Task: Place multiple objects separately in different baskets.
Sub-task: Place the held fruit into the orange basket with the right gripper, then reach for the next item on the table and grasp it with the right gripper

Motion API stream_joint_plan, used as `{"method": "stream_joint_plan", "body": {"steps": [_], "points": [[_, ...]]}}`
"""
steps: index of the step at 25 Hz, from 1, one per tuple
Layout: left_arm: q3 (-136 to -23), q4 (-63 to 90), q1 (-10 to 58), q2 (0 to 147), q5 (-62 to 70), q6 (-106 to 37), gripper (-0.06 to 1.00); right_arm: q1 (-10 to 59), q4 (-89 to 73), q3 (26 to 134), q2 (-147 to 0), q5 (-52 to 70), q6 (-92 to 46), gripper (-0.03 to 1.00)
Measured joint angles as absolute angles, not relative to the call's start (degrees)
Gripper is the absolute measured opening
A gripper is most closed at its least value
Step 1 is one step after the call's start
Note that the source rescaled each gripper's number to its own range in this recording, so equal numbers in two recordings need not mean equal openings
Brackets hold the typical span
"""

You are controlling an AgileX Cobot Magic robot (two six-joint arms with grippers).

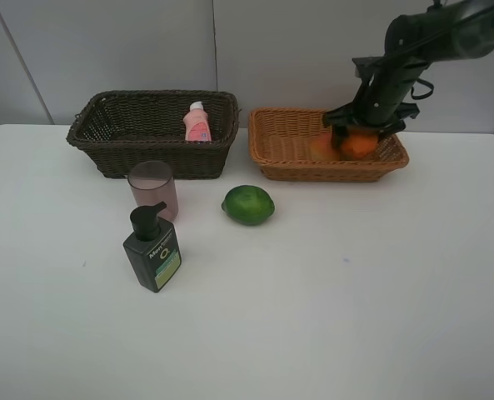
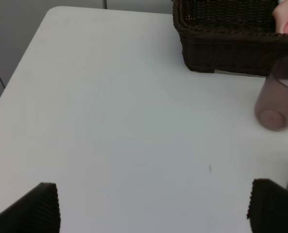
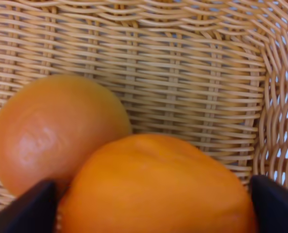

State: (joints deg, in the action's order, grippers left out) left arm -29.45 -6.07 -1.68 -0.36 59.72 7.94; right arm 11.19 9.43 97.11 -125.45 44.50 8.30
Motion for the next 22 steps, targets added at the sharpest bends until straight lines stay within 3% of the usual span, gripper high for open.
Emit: {"method": "stream_joint_plan", "body": {"steps": [2, 5, 14, 22], "points": [[-29.5, -6.1, -1.7, -0.4, 59.7, 7.9, 1.00, 11.2, 9.5, 97.1, -125.4, 44.4, 8.3, 0.94], [-29.5, -6.1, -1.7, -0.4, 59.7, 7.9, 1.00, 11.2, 9.4, 97.1, -124.9, 44.9, 8.3, 0.99], [-29.5, -6.1, -1.7, -0.4, 59.7, 7.9, 1.00, 12.9, 9.4, 97.1, -118.7, 50.4, 7.3, 1.00], [-29.5, -6.1, -1.7, -0.4, 59.7, 7.9, 1.00, 25.1, 5.5, 97.1, -116.7, 59.2, -16.9, 1.00]]}}
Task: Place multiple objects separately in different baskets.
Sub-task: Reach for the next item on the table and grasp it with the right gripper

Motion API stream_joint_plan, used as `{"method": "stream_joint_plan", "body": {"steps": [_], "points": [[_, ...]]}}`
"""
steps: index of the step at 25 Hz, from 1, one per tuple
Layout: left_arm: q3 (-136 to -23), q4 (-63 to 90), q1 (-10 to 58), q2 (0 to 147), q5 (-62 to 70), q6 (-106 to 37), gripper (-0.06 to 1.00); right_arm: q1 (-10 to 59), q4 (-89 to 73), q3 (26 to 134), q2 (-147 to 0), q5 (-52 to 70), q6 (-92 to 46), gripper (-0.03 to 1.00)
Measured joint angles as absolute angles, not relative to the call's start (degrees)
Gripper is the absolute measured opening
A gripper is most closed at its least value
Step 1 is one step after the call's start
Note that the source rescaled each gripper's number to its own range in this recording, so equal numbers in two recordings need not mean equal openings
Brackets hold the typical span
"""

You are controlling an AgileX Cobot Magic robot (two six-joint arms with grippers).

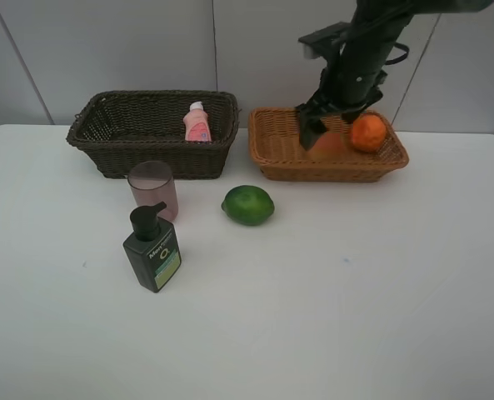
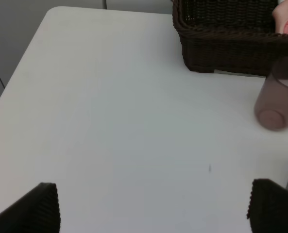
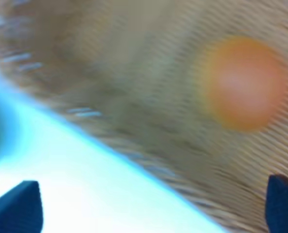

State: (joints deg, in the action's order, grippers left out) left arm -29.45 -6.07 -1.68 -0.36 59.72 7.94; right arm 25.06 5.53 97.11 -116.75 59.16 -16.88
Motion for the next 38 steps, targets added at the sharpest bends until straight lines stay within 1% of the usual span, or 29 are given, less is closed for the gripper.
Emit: {"method": "stream_joint_plan", "body": {"steps": [4, 7, 12, 27, 34, 38], "points": [[-29.5, -6.1, -1.7, -0.4, 59.7, 7.9, 1.00, 32.5, -1.8, 97.1, -116.7, 61.1, -28.5, 1.00], [-29.5, -6.1, -1.7, -0.4, 59.7, 7.9, 1.00, 37.4, -4.4, 97.1, -116.7, 62.1, -34.6, 1.00], [-29.5, -6.1, -1.7, -0.4, 59.7, 7.9, 1.00, 41.2, -4.5, 97.1, -116.7, 62.1, -39.4, 1.00], [-29.5, -6.1, -1.7, -0.4, 59.7, 7.9, 1.00, 41.3, -0.8, 96.9, -122.3, 56.7, -40.1, 1.00], [-29.5, -6.1, -1.7, -0.4, 59.7, 7.9, 1.00, 40.5, 2.1, 92.6, -123.6, 52.5, -40.0, 1.00], [-29.5, -6.1, -1.7, -0.4, 59.7, 7.9, 1.00, 39.9, 6.4, 92.2, -123.6, 51.0, -37.9, 1.00]]}}
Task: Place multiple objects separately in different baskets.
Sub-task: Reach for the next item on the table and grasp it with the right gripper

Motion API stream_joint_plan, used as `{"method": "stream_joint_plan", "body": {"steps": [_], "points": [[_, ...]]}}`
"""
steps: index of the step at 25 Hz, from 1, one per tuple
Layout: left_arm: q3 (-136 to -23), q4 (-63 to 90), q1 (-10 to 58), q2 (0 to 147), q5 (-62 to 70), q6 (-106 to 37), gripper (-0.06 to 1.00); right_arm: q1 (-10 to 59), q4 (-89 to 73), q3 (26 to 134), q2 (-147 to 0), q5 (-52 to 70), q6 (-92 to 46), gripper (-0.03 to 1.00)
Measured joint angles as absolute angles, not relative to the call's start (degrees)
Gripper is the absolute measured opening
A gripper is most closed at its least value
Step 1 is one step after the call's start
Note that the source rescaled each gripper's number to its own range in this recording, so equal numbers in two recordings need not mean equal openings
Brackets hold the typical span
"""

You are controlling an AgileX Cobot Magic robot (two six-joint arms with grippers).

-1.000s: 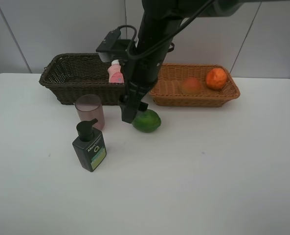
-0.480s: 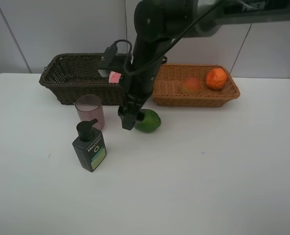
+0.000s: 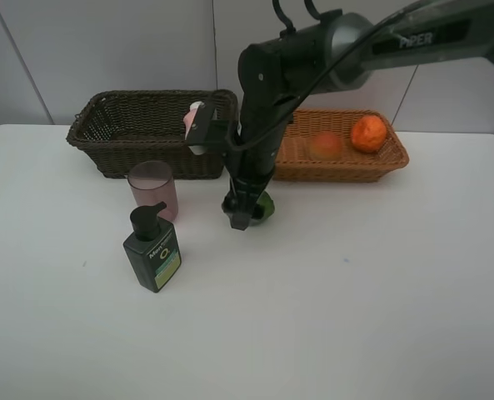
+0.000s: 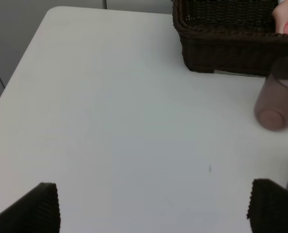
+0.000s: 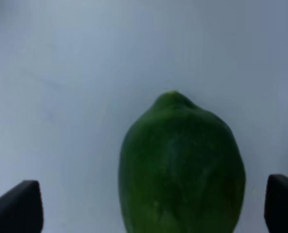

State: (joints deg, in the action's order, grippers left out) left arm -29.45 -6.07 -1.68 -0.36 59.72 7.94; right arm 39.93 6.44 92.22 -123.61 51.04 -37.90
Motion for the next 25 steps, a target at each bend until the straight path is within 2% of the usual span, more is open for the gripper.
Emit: {"method": "stream_joint_plan", "body": {"steps": [25], "points": [[-29.5, -6.1, -1.7, -0.4, 59.7, 7.9, 1.00, 39.9, 12.5, 92.0, -128.5, 47.3, -28.9, 1.00]]}}
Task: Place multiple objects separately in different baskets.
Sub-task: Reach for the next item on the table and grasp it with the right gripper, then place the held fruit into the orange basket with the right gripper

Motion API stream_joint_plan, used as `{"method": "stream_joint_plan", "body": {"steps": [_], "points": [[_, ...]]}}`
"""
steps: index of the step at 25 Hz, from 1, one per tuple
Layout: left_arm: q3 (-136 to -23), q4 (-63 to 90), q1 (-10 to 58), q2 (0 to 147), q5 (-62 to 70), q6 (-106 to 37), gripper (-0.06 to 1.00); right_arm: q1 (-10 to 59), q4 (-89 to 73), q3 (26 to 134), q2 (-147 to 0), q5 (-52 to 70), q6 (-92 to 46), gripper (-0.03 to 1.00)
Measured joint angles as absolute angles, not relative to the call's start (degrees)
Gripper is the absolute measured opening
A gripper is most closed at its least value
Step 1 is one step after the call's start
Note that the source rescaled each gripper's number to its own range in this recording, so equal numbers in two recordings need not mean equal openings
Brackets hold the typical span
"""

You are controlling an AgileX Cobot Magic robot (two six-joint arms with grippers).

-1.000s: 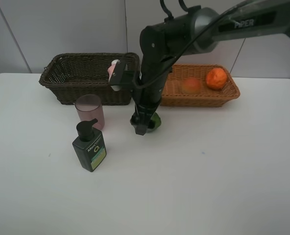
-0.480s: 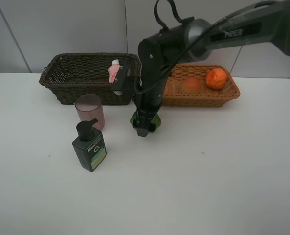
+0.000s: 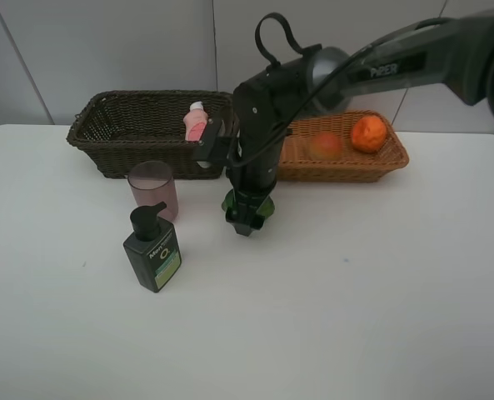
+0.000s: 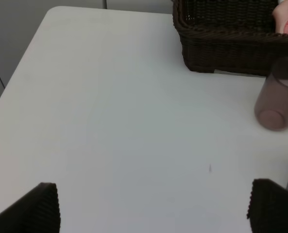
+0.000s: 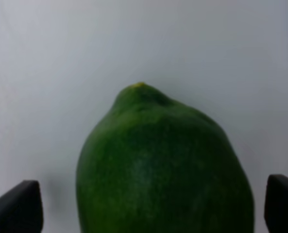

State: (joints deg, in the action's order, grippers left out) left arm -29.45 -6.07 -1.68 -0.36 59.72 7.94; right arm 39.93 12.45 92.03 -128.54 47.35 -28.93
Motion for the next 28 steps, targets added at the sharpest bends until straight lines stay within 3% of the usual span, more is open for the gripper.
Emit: {"method": "stream_joint_plan", "body": {"steps": [9, 11, 14, 28], "points": [[-29.5, -6.1, -1.7, -0.4, 59.7, 7.9, 1.00, 39.9, 12.5, 92.0, -129.5, 45.7, -27.9, 0.96], [-29.5, -6.1, -1.7, -0.4, 59.7, 7.9, 1.00, 39.9, 12.5, 92.0, -129.5, 45.7, -27.9, 0.84], [-29.5, -6.1, -1.7, -0.4, 59.7, 7.9, 1.00, 39.9, 12.5, 92.0, -129.5, 45.4, -27.8, 0.49], [-29.5, -6.1, -1.7, -0.4, 59.7, 7.9, 1.00, 39.9, 12.5, 92.0, -129.5, 45.5, -27.8, 0.50]]}}
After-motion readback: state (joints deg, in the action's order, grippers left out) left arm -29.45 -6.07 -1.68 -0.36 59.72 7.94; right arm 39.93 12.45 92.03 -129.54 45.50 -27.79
